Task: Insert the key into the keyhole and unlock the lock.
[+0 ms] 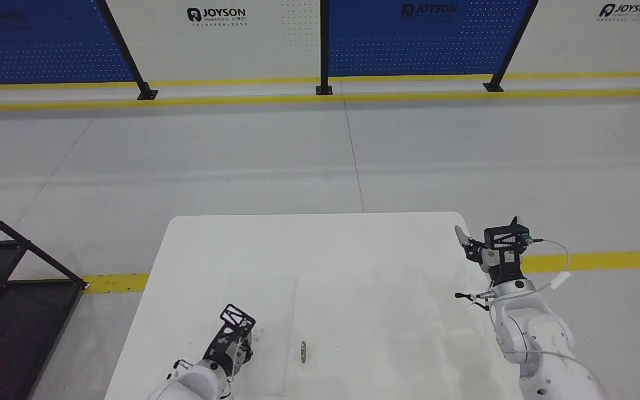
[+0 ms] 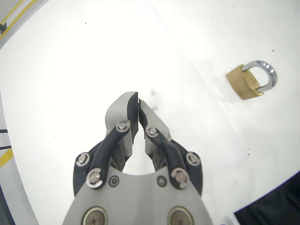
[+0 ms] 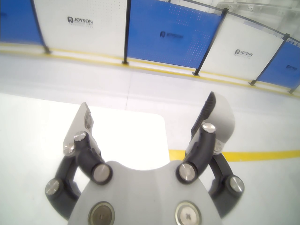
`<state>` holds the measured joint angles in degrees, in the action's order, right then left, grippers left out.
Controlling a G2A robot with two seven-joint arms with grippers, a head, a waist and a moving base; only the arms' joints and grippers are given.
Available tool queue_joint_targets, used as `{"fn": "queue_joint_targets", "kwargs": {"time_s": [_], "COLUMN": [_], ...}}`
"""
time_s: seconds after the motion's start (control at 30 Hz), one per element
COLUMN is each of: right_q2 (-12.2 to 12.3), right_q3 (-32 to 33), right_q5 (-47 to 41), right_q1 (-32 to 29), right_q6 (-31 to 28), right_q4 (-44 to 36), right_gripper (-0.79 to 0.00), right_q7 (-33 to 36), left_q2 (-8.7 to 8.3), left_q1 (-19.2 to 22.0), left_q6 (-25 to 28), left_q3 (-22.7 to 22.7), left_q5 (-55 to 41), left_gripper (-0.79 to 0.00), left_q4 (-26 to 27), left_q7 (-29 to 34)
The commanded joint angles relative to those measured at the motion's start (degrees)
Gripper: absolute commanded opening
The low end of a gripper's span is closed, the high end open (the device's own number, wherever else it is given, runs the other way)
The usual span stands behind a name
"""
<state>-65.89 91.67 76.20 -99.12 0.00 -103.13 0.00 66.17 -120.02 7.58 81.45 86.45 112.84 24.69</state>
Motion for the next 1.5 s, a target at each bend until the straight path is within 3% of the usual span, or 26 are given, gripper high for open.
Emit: {"fn": "queue_joint_targets", "kwargs": {"time_s": [0.0,0.1,0.3,0.57,0.8,1.07,1.47], "right_q2": [0.00,0.00,0.00,0.05,-0.05,-0.96,-4.63], "right_q3": [0.00,0.00,0.00,-1.62,-14.52,-31.17,-45.44], "right_q5": [0.00,0.00,0.00,2.49,13.28,21.06,13.40], "right_q1": [0.00,0.00,0.00,-2.04,-7.57,-7.66,-0.22], "right_q6": [0.00,0.00,0.00,-3.11,-14.10,-21.75,-14.13], "right_q4": [0.00,0.00,0.00,-1.48,-7.68,-7.03,1.84], "right_gripper": [0.000,0.000,0.000,0.000,0.000,0.000,0.000], "right_q7": [0.00,0.00,0.00,1.08,7.99,17.15,22.01], "left_q2": [0.02,-0.06,-0.88,-1.64,-1.67,-1.67,-1.67], "left_q1": [-0.82,-2.49,-5.64,-4.47,-4.29,-4.29,-4.29], "left_q6": [0.12,2.90,20.16,37.45,37.98,37.98,37.98], "left_q3": [1.07,3.69,11.92,15.91,16.03,16.03,16.03], "left_q5": [-3.77,-11.28,-28.42,-36.10,-36.18,-36.18,-36.18], "left_gripper": [-0.785,-0.785,-0.785,-0.785,-0.785,-0.785,-0.785], "left_q4": [0.60,2.16,1.55,-3.48,-3.94,-3.94,-3.94], "left_q7": [-1.38,-5.63,-15.84,-24.08,-24.51,-24.51,-24.51]}}
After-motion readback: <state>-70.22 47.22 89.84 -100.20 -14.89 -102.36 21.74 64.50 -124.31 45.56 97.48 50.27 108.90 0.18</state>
